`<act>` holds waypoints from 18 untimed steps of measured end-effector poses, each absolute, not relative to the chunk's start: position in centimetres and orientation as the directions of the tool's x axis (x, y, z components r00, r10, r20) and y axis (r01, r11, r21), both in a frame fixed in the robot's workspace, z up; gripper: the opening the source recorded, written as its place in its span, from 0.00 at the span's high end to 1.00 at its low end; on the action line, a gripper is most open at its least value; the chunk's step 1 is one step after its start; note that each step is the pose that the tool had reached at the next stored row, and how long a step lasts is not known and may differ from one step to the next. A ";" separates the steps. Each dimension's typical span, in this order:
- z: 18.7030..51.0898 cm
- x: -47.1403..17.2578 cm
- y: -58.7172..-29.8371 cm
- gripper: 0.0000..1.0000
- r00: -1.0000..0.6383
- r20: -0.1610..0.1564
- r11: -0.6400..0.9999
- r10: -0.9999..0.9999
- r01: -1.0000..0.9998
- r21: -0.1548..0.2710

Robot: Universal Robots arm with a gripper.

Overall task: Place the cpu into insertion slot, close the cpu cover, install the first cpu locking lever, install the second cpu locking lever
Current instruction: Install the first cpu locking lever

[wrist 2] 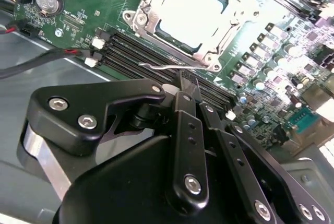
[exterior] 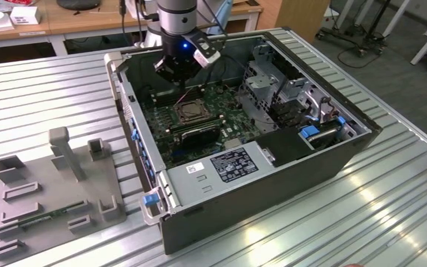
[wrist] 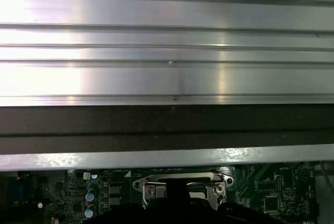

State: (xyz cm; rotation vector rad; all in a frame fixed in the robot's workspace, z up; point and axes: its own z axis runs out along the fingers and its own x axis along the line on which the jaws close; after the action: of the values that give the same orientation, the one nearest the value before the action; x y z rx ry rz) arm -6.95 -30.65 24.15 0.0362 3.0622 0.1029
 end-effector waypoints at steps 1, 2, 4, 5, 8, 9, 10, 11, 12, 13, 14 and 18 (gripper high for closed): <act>24.1 -6.9 -30.6 0.89 -0.997 -0.077 0.997 0.026 0.021 0.068; 24.0 -6.8 -30.6 0.89 -0.997 -0.077 0.997 0.026 0.021 0.068; 23.9 -6.6 -30.6 0.89 -0.997 -0.076 0.997 0.026 0.021 0.068; 23.9 -6.5 -30.6 0.89 -0.997 -0.076 0.997 0.026 0.021 0.068; 23.8 -6.4 -30.6 0.89 -0.997 -0.076 0.997 0.026 0.021 0.068; 23.8 -6.3 -30.6 0.89 -0.997 -0.077 0.997 0.026 0.021 0.068; 23.7 -6.3 -30.6 0.89 -0.997 -0.077 0.997 0.026 0.021 0.068; 23.7 -6.3 -30.6 0.89 -0.997 -0.076 0.997 0.026 0.021 0.068; 23.7 -6.3 -30.6 0.89 -0.997 -0.076 0.997 0.026 0.021 0.068; 23.7 -6.3 -30.6 0.89 -0.997 -0.076 0.997 0.026 0.021 0.068; 23.7 -6.3 -30.6 0.89 -0.997 -0.076 0.997 0.026 0.021 0.068; 23.7 -6.3 -30.6 0.89 -0.997 -0.076 0.997 0.026 0.021 0.068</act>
State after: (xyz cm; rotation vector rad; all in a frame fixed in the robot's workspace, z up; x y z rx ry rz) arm -6.28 -30.65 23.65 0.0362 3.0623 0.1030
